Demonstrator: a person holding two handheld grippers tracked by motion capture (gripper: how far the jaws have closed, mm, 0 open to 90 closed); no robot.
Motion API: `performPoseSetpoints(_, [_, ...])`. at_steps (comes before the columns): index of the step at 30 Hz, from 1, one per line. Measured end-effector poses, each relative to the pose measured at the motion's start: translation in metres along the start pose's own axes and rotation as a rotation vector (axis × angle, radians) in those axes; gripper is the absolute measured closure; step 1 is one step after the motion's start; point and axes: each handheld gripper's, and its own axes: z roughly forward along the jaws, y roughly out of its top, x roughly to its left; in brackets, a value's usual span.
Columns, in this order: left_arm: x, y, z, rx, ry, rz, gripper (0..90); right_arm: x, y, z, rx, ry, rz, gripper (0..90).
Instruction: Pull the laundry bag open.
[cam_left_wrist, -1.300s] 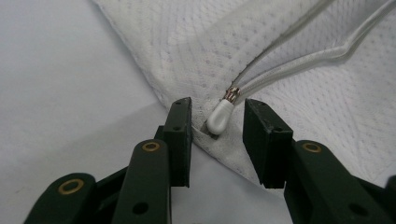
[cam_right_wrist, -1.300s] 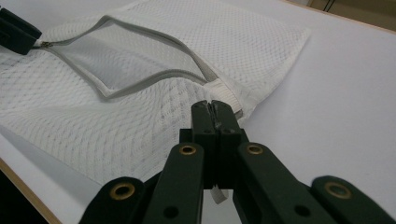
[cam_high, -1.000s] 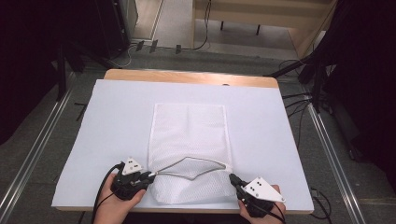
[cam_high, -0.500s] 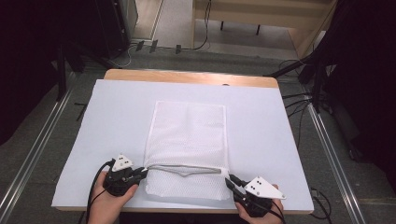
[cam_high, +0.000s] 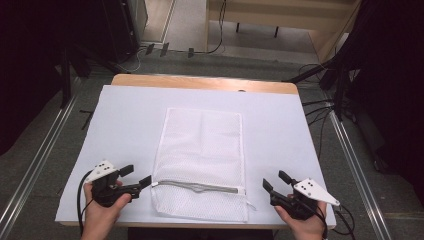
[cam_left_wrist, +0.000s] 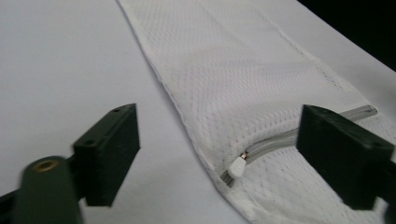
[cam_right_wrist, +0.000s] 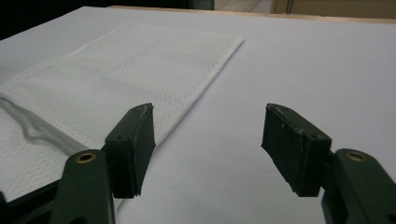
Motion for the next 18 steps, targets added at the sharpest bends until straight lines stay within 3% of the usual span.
performPoseSetpoints(2, [0.003, 0.000, -0.004, -0.016, -0.014, 0.003, 9.9, -0.006, 0.000, -0.001, -0.002, -0.009, 0.006, 34.3])
performPoseSetpoints(6, [0.019, 0.000, -0.019, -0.086, -0.026, -0.041, 9.9, -0.027, -0.001, -0.004, -0.007, -0.043, 0.041, 31.2])
performPoseSetpoints(7, [0.026, 0.000, -0.024, -0.110, -0.004, -0.045, 9.6, -0.037, -0.001, -0.005, -0.002, -0.069, 0.051, 31.1])
performPoseSetpoints(10, [0.031, -0.001, -0.028, -0.125, 0.024, -0.040, 8.2, -0.049, -0.003, -0.006, 0.004, -0.088, 0.069, 30.4])
performPoseSetpoints(14, [0.036, -0.003, -0.031, -0.134, 0.079, 0.006, 0.0, -0.057, -0.005, -0.006, 0.012, -0.112, 0.079, 30.1])
performPoseSetpoints(18, [0.038, -0.003, -0.031, -0.140, 0.109, -0.001, 0.0, -0.063, -0.007, -0.007, 0.018, -0.126, 0.097, 30.2])
